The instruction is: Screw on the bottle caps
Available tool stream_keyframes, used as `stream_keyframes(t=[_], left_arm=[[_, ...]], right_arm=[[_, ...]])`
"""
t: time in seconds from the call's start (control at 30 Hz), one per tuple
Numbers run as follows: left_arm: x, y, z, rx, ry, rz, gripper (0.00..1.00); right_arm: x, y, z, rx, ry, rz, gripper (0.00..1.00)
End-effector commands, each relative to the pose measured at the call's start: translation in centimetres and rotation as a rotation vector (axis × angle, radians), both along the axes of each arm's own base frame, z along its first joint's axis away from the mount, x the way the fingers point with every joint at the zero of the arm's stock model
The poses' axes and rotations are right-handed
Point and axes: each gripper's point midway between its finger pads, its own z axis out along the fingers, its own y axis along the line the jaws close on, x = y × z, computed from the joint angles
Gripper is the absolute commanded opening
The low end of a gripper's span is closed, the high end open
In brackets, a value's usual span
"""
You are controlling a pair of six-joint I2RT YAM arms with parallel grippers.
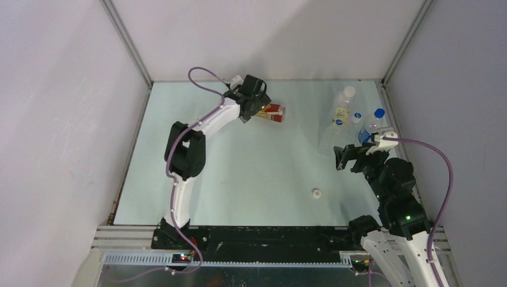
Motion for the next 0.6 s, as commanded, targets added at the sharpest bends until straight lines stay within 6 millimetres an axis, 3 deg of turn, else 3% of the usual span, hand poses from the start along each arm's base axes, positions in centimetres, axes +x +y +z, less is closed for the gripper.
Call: stream_keyframes(t=[0.0,0.23,0.33,0.47,0.57], left_arm=[[3.6,-0.9,0.5,-0.106,-0.063,0.069,0.99],[6.2,-1.5,-3.2,-0.134,-0.004,0.087,0.99],[6.8,-1.6,-5.1,-0.128,0.019,0.096,0.94],[5.4,-1.6,-7.5,-0.135,0.095,0.083,0.85],[3.0,-0.7,-8.6,-0.1,0.162,0.053,0.8]], right_arm=[[-0.5,0.6,-0.4,-0.027,0.013,0.053,0.98],[-0.5,0.8,-1.1,-0.054,0.04,0.073,0.98],[-0.6,1.3,-1.3,-0.057,0.047,0.104,0.98],[-0.5,1.5,-1.4,-0.056,0.051,0.116,0.98],[-0.3,1.6,-1.4,-0.056,0.053,0.117,0.97]])
